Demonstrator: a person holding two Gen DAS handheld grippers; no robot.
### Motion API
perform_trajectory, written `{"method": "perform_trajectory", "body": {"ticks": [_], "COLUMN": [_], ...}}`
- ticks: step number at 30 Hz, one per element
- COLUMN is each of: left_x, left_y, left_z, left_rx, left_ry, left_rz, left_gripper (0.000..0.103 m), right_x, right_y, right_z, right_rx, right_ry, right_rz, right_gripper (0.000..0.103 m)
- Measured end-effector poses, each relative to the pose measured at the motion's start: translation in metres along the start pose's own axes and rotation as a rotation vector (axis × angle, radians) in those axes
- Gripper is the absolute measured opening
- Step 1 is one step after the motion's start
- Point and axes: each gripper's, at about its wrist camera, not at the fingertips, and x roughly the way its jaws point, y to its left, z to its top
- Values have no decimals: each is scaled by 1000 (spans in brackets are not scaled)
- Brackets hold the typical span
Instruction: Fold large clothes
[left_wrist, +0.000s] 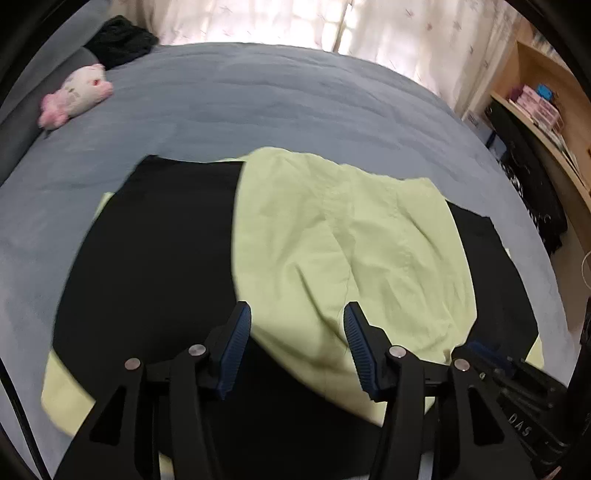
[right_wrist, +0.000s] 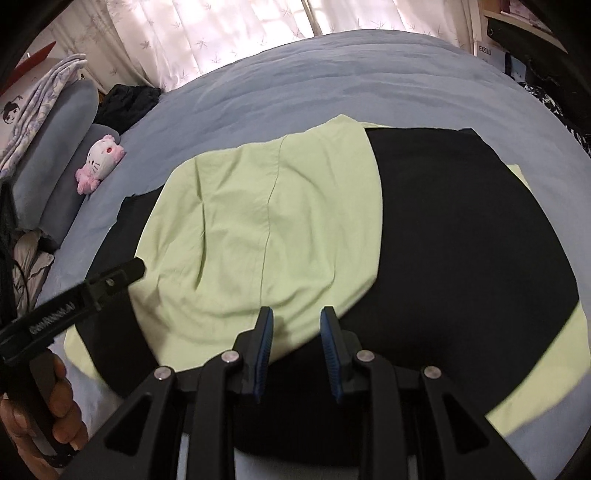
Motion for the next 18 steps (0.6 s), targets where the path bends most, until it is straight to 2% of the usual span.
{"method": "perform_trajectory", "body": {"ticks": [6,13,18], "left_x": [-36,-63,-67], "left_y": [12,27,45], "left_z": [-23,-58,-86], "left_rx": [-26,-44,-63], "left_ry": [-26,-19,44], "left_rz": [33,45,53], "left_gripper": [51,52,52], "right_x": [-23,-44,-53], "right_y": [9,20,25], "right_z": [-26,-54,-73], "right_rx": [2,-11,-6], "right_ry": [-23,-49,-31], "right_rz": [25,23,29], "right_gripper": [26,26,26]}}
